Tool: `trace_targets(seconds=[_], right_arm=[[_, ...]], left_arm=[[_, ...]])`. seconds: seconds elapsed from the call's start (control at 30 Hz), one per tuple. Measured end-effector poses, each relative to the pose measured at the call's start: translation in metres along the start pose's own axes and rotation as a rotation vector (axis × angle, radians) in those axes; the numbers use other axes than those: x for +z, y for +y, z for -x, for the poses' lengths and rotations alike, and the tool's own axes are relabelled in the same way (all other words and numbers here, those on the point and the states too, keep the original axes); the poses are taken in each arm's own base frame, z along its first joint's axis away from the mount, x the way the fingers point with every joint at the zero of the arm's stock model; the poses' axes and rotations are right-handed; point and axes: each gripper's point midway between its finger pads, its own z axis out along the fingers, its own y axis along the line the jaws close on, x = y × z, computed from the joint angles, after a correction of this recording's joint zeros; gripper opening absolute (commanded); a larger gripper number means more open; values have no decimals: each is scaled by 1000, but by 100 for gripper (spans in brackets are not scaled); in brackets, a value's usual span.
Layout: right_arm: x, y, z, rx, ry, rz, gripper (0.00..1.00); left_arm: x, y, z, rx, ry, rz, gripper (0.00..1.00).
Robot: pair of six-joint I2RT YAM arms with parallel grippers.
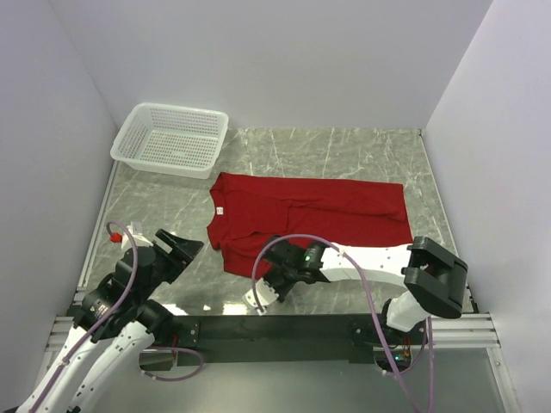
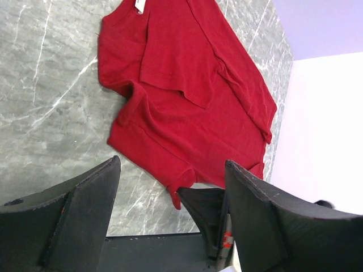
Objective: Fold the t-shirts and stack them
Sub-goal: Fold the tshirt
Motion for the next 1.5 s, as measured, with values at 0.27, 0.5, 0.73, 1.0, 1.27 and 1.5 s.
trace_targets(seconds=[0.27,0.5,0.73,1.0,1.27,1.5], right_arm=[[-45,-56,-27,546,-139,-192,0],[-69,-58,-102,1123,-142,-386,0],[-53,-34,-144,1591,-115,-372,0],[-63,-43,-174,1840,-169,-370,6],[-71,-56,-167,1837,-237,-338,20],[-71,-54,-162,1841,-252,-302,20]], left_arm=[[10,-2,-8,8,29,-9,79],[34,-5,-31,87,129,-22,77],[65,-8,-58,235,272,-18,70],[95,-6,-87,346,398,-36,66],[130,21,-113,350,475,75,62],[158,16,-129,319,497,78,53]])
